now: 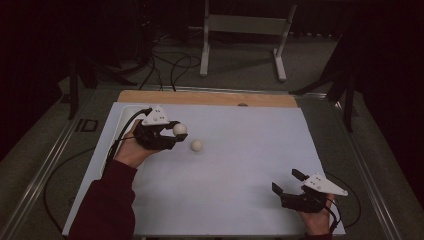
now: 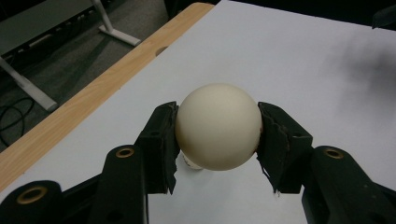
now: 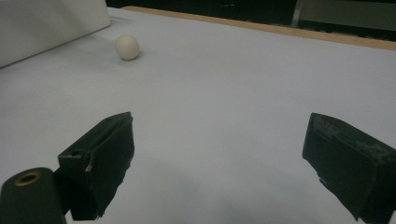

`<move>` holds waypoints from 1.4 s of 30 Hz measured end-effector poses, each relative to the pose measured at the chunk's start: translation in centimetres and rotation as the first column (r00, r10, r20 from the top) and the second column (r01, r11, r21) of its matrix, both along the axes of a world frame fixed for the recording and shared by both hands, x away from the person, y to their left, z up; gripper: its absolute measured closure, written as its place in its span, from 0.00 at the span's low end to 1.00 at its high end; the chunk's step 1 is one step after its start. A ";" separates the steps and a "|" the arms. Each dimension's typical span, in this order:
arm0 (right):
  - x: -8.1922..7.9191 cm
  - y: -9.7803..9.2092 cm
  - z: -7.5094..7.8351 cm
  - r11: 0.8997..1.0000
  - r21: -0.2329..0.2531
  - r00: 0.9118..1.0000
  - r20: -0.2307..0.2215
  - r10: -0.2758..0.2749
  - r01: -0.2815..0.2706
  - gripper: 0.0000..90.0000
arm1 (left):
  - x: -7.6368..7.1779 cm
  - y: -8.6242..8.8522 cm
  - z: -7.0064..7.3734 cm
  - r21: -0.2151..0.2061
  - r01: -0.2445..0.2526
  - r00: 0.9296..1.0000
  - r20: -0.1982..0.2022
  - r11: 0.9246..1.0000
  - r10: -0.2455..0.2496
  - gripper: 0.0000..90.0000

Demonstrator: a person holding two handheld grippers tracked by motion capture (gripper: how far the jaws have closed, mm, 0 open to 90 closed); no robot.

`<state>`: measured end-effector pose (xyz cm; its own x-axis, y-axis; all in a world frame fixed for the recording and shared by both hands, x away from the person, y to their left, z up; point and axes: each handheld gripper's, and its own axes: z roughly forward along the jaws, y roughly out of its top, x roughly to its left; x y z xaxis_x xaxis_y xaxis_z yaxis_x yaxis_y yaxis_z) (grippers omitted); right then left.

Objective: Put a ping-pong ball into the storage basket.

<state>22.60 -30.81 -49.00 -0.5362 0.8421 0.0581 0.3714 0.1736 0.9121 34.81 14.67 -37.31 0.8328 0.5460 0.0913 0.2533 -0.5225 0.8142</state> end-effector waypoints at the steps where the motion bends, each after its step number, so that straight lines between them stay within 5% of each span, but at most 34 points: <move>1: 0.0 0.0 0.0 1.000 0.001 1.000 -0.001 0.000 0.000 0.10 | 0.0 0.1 0.0 -0.001 -0.001 1.000 0.000 1.000 0.001 0.57; 42: 0.0 0.0 0.0 1.000 0.000 1.000 -0.001 -0.001 0.001 0.10 | 0.6 4.7 0.9 0.008 -0.097 0.995 0.017 0.995 0.097 0.57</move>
